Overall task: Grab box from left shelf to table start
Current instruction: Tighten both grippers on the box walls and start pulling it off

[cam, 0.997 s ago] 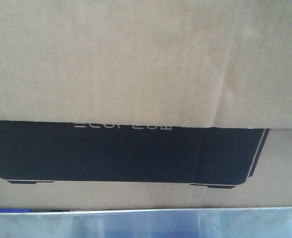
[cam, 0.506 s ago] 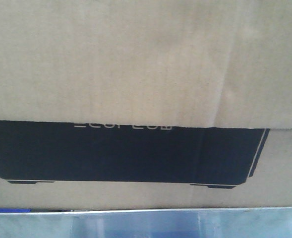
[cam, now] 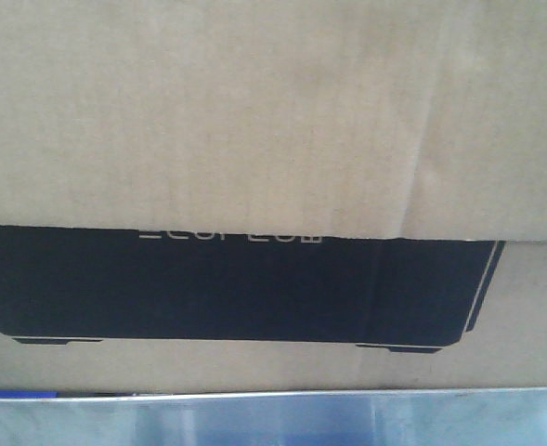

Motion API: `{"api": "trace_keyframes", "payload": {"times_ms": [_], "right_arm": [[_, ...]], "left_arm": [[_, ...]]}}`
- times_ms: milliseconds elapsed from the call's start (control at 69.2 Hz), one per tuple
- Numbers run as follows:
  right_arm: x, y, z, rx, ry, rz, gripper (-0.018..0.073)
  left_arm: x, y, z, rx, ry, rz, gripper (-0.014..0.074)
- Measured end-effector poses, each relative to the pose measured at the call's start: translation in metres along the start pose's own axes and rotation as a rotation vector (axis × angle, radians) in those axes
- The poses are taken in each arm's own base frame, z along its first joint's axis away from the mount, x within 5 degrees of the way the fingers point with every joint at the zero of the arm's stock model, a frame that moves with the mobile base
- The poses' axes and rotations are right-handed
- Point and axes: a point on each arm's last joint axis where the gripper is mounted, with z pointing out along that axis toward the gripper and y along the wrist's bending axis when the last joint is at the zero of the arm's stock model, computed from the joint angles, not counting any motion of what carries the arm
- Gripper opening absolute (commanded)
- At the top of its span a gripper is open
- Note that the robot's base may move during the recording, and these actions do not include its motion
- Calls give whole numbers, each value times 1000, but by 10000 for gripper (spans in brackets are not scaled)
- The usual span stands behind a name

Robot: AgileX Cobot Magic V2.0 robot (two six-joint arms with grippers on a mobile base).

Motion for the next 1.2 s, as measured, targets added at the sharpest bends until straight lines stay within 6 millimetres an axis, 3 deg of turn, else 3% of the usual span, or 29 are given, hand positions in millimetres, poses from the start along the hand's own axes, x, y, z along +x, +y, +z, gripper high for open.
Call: {"api": "trace_keyframes", "payload": {"times_ms": [217, 361, 592, 1199], "right_arm": [[-1, 1, 3, -13, 13, -8, 3], [-1, 1, 3, -13, 13, -12, 20], [-1, 1, 3, -13, 13, -14, 20], [-2, 2, 1, -13, -5, -15, 20]], "left_arm": [[0, 0, 1, 2, 3, -1, 350], [0, -2, 1, 20, 4, -7, 223], [0, -3, 1, 37, 5, -17, -111], [8, -4, 13, 51, -70, -38, -92]]}}
